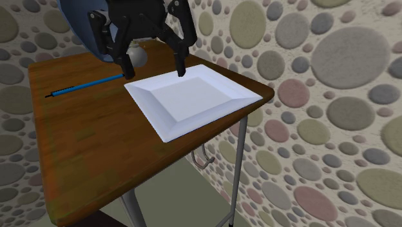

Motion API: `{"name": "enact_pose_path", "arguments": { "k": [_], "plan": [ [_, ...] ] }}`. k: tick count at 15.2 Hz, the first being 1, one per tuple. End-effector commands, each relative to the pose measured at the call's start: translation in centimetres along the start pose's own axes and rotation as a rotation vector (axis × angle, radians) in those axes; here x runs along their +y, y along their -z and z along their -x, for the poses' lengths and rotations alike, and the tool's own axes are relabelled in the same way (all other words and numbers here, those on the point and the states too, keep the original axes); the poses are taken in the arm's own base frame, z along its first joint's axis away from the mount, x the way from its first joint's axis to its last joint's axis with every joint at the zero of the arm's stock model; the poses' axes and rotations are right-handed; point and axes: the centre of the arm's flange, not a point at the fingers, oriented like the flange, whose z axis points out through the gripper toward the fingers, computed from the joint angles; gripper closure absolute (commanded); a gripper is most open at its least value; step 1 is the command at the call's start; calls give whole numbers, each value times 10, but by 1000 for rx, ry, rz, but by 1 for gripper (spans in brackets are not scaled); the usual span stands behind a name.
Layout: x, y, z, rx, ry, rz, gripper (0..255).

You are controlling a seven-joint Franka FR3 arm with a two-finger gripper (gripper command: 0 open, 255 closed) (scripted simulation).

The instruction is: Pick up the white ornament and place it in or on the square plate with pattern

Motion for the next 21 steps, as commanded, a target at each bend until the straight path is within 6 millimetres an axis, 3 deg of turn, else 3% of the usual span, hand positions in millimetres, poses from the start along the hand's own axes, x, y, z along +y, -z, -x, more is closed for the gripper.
{"name": "enact_pose_path", "arguments": {
  "k": [1,6,12,20,21],
  "plan": [
    [-8,2,-26,8,85,7,0],
    [-34,10,-83,26,290,23,0],
    [-81,20,-143,49,536,42,0],
    [-163,34,-201,79,861,68,0],
    [-163,29,-201,79,861,68,0]
  ]
}}
